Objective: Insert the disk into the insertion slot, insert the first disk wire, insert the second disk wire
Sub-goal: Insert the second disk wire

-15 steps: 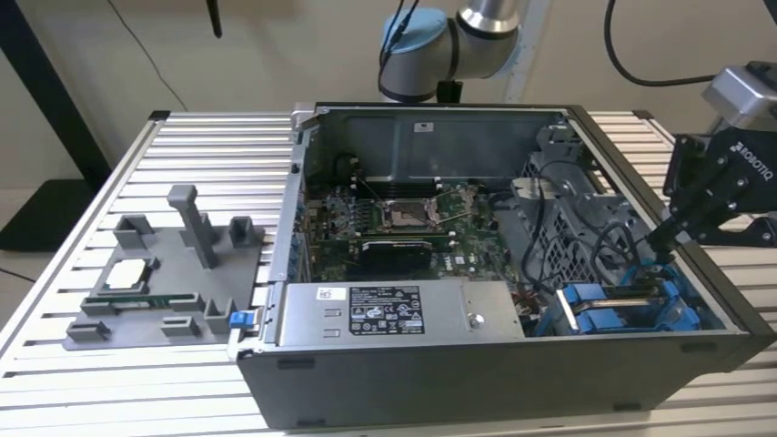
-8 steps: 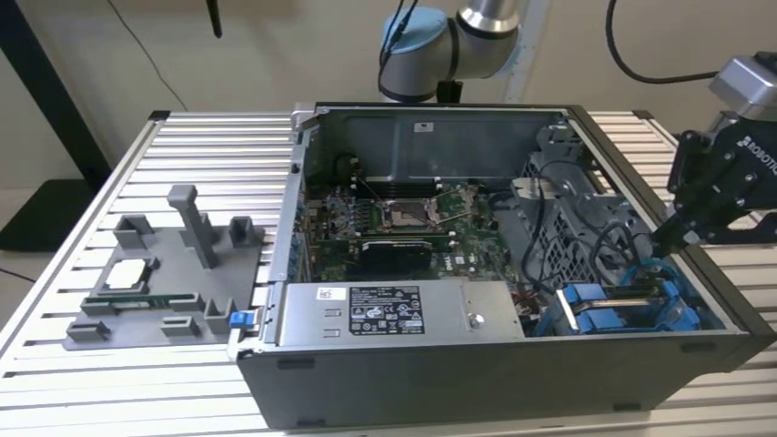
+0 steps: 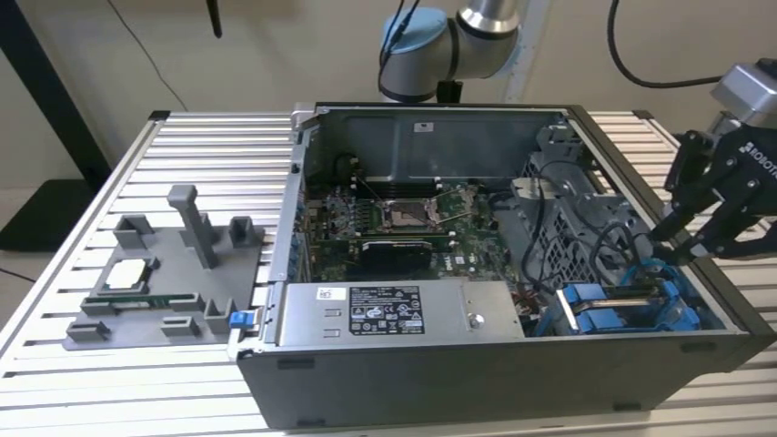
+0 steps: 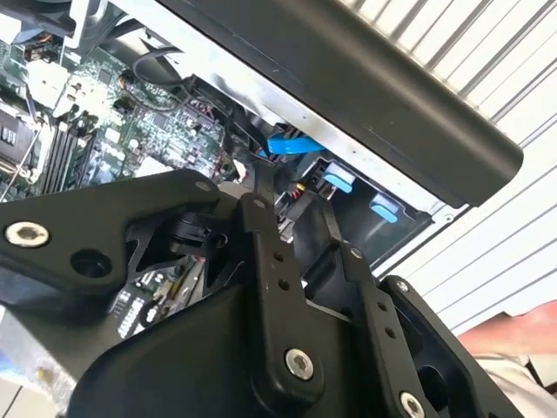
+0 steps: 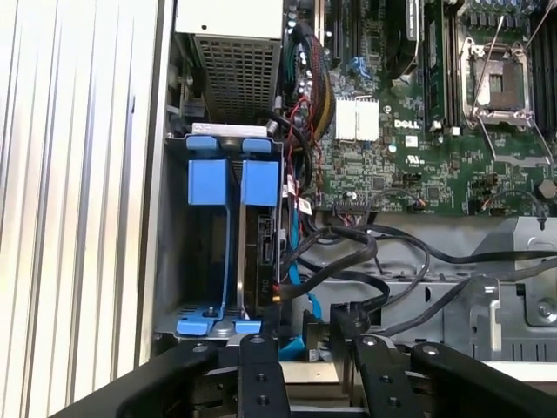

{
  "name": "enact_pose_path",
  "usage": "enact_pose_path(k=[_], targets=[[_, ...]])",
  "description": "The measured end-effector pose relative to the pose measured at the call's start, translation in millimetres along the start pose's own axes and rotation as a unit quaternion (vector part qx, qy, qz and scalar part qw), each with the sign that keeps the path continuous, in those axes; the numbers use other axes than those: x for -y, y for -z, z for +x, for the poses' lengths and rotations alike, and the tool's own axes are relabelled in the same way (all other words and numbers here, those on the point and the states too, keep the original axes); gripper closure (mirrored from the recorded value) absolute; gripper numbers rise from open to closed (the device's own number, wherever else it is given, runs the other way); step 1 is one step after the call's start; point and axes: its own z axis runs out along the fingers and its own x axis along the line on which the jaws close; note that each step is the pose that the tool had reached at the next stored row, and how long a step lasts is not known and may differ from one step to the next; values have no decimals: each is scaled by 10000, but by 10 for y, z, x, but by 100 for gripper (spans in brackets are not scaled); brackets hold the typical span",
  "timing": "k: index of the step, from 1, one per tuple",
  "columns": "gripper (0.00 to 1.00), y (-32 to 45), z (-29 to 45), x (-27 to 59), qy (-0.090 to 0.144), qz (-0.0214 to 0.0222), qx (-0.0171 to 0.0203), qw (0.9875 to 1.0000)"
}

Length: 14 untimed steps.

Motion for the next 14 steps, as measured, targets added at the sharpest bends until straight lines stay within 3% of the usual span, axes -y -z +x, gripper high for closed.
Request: enact_pose_path(k=[5, 6, 14], targets=[[0, -38, 3, 9, -1, 0, -6, 10000], [100, -38, 3, 9, -1, 0, -6, 10000], [100, -39, 3, 9, -1, 0, -6, 10000]])
